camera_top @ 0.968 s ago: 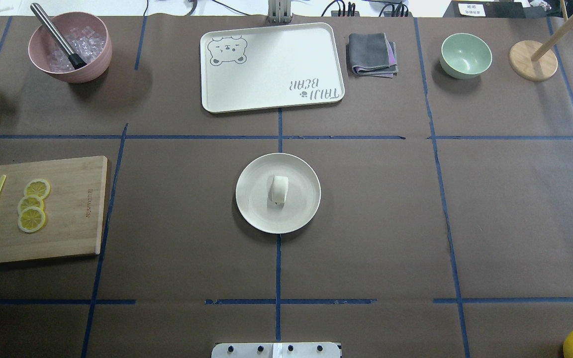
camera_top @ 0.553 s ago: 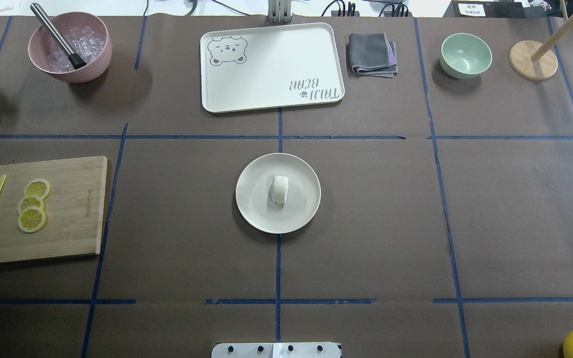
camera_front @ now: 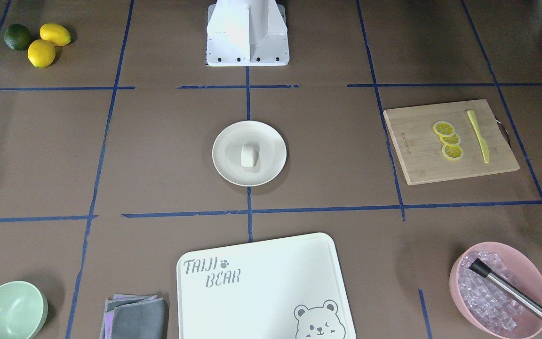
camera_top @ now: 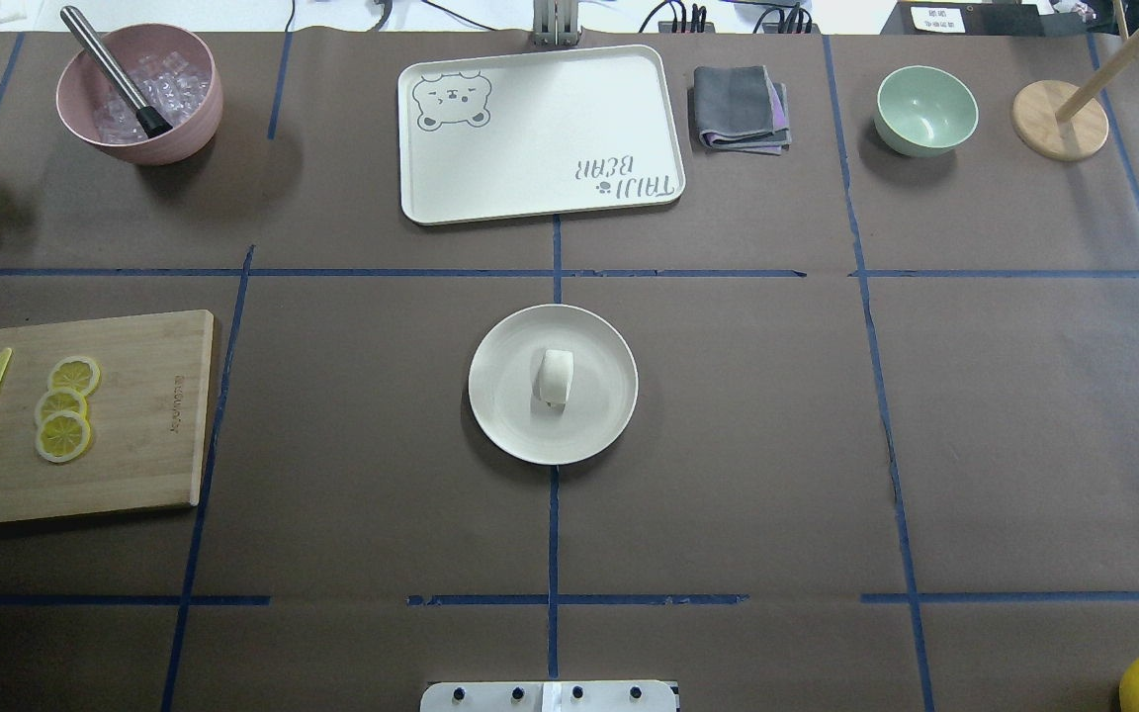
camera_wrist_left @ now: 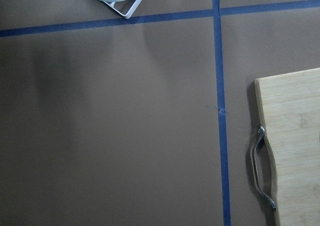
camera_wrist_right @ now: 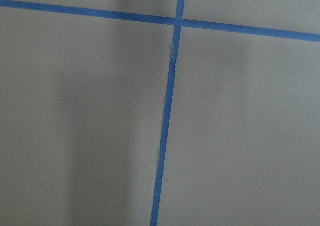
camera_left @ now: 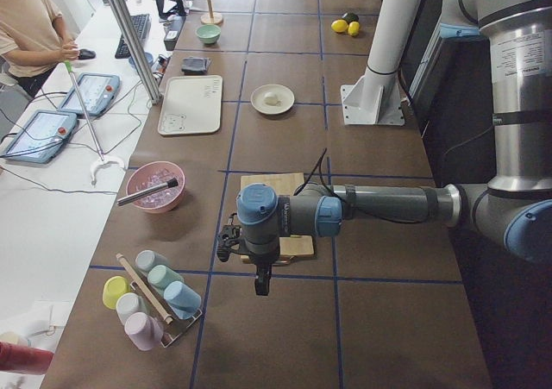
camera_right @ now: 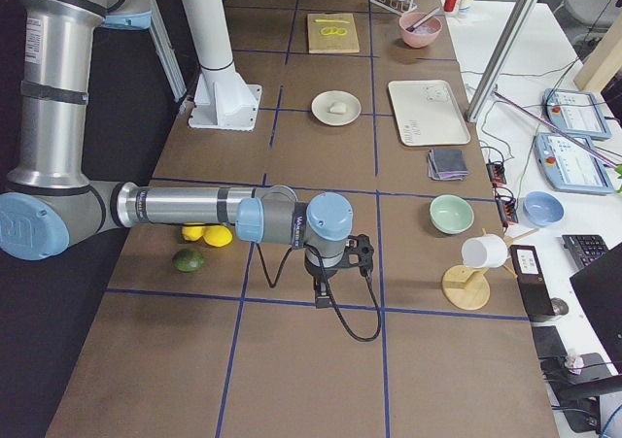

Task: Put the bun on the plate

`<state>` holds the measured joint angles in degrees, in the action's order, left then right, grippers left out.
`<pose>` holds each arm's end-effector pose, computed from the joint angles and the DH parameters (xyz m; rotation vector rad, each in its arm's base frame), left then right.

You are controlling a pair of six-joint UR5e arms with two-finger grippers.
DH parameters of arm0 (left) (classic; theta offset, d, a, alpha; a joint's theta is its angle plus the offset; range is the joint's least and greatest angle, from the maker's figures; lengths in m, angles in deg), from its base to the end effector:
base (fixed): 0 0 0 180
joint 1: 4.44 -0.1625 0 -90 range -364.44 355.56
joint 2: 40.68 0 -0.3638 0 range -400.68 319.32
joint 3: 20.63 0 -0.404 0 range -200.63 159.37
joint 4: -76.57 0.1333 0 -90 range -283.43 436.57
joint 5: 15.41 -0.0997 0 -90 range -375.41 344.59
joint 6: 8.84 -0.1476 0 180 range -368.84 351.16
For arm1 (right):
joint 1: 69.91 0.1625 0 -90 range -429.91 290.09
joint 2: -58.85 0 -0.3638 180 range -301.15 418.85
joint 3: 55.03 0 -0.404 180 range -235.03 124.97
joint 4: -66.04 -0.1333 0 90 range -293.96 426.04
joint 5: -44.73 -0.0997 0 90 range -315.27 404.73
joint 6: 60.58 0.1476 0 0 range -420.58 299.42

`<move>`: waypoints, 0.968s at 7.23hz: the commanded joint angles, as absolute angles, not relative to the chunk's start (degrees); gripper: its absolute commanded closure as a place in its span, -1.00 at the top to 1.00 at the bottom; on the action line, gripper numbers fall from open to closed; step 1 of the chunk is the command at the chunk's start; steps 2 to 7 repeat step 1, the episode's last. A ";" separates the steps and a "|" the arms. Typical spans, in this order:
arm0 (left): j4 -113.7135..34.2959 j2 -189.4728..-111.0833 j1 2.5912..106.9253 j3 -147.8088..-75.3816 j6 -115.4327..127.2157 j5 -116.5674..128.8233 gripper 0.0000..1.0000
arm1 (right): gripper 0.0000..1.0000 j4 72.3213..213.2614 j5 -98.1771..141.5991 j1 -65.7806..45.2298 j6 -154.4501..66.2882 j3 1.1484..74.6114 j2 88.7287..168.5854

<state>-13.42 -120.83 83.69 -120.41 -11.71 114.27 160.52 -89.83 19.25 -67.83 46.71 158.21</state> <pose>-0.0246 -0.4423 0.6352 0.0047 0.6927 0.0789 0.0233 -0.4407 0.6134 0.0088 -0.7788 -0.1197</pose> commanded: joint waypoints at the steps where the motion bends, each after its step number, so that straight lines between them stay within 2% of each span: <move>1: -13.43 -120.58 83.72 -120.73 -11.74 114.23 1.00 | 1.00 160.53 -89.91 19.13 -67.79 46.92 157.38; 7: -13.43 -120.58 83.72 -120.73 -11.74 114.23 1.00 | 1.00 160.53 -89.91 19.13 -67.79 46.92 157.38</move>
